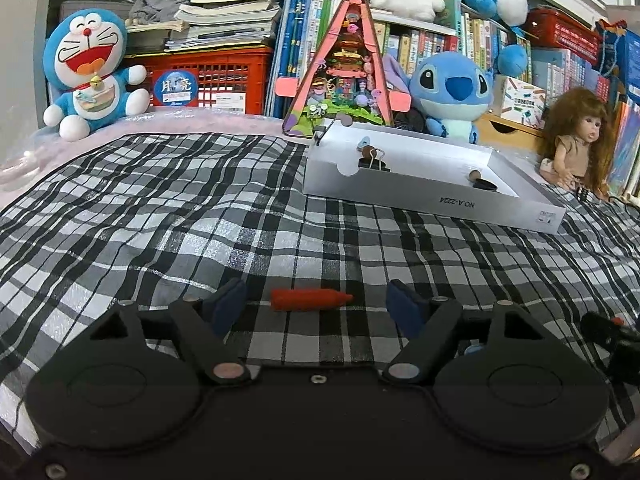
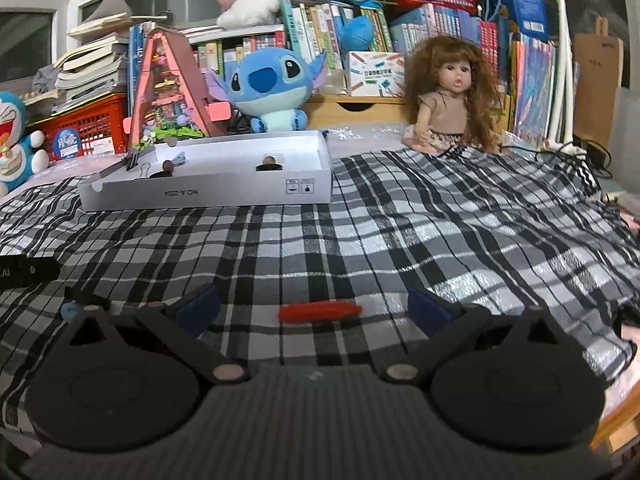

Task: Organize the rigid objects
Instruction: 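Grasp a red marker with the left tool while the right tool grasps another red marker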

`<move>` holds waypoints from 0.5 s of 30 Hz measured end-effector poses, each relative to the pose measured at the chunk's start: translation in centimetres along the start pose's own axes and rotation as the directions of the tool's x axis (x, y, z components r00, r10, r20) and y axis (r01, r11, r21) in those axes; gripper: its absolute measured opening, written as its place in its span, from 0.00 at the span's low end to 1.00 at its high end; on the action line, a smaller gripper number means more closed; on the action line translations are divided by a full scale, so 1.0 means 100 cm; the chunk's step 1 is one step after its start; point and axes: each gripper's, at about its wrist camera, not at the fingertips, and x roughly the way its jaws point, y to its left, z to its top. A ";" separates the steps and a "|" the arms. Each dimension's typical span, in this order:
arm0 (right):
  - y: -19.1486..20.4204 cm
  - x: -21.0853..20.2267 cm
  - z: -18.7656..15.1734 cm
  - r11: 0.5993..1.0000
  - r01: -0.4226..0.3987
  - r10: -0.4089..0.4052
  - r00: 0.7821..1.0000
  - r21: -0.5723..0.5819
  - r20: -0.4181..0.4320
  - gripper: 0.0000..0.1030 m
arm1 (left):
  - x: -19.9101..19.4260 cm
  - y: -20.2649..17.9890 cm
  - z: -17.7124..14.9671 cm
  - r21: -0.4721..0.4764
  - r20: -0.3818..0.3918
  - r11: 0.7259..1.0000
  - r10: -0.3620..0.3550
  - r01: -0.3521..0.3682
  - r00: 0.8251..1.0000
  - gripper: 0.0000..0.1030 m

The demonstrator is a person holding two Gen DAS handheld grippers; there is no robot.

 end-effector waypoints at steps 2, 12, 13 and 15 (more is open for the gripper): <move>-0.001 0.001 -0.002 1.000 -0.008 0.008 1.000 0.006 -0.011 0.98 | 0.001 0.000 0.000 -0.013 0.000 1.000 -0.003 0.003 1.000 0.71; 0.004 -0.001 -0.004 0.998 -0.057 0.057 0.998 -0.037 -0.015 0.79 | 0.004 0.000 0.001 -0.014 0.012 1.000 0.005 -0.005 1.000 0.44; 0.004 -0.002 -0.005 0.998 -0.059 0.058 0.998 -0.037 -0.014 0.78 | 0.003 0.000 0.000 -0.013 0.012 1.000 0.005 -0.005 1.000 0.41; 0.004 -0.002 -0.004 0.998 -0.062 0.062 0.998 -0.029 -0.010 0.72 | 0.003 0.000 0.000 -0.016 0.013 1.000 0.001 -0.001 1.000 0.41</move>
